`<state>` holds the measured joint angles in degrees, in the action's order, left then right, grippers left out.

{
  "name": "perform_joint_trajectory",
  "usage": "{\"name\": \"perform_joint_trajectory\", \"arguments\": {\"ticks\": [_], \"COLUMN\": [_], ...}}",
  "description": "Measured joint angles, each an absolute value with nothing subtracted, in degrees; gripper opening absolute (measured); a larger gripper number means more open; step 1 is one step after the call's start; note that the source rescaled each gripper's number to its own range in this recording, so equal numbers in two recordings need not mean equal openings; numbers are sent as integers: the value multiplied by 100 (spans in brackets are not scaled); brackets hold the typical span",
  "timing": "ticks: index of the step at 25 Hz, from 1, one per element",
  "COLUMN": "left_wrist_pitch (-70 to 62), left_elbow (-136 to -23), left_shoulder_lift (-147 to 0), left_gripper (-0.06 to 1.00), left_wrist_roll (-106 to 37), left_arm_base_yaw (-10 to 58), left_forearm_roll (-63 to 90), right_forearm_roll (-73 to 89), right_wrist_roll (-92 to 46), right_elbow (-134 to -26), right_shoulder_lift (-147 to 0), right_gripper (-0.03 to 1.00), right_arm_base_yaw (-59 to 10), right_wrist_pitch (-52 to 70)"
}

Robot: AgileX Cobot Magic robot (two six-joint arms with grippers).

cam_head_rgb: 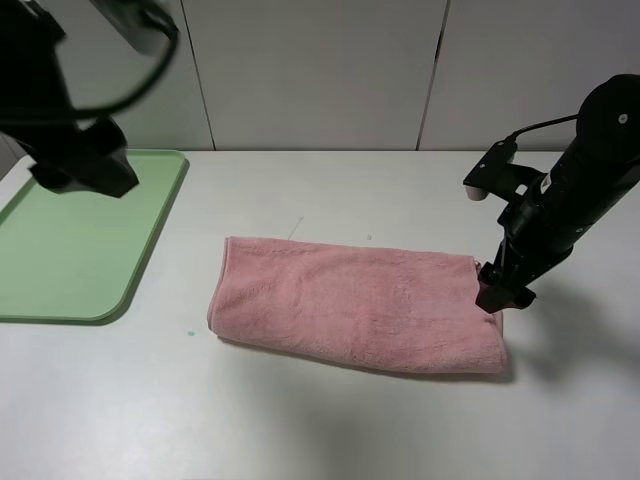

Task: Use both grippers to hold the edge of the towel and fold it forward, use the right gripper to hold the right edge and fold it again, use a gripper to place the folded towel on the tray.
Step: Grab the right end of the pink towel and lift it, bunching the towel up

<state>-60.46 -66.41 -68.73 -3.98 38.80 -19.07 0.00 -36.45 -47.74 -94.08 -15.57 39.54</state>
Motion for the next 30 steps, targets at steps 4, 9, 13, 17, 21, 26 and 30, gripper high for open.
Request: {"name": "perform_joint_trajectory", "arguments": {"ticks": [4, 9, 13, 17, 21, 26, 30], "left_wrist_pitch": [-6379, -6452, -6454, -6350, -6073, -6112, -6105], "left_elbow": [-6575, -5816, -4870, -4086, -3377, -2818, -2813], "left_shoulder_lift": [-5917, -4666, -3551, -2527, -1589, -842, -616], "left_gripper": [100, 100, 100, 100, 100, 100, 100], "left_wrist_roll": [-380, -112, 298, 566, 595, 600, 594], "left_arm_base_yaw": [3880, 3880, 3880, 3880, 3880, 3880, 3880], "left_forearm_roll": [-1678, -1445, -1392, -1166, -953, -700, -399], "right_forearm_roll": [52, 80, 94, 105, 122, 129, 131], "right_wrist_roll": [-3645, -3645, -3645, -3640, -3640, -3556, -3541], "right_elbow": [-4774, -4774, -4774, -4774, -4774, -4774, -4774], "right_shoulder_lift": [-9408, -9408, -9408, -9408, -9408, -9408, -9408], "right_gripper": [100, 100, 100, 100, 100, 100, 100], "right_arm_base_yaw": [-1557, -1557, -1557, -1557, -1557, -1557, -1557], "right_wrist_pitch": [3944, 3889, 3855, 3839, 3832, 3825, 3825]}}
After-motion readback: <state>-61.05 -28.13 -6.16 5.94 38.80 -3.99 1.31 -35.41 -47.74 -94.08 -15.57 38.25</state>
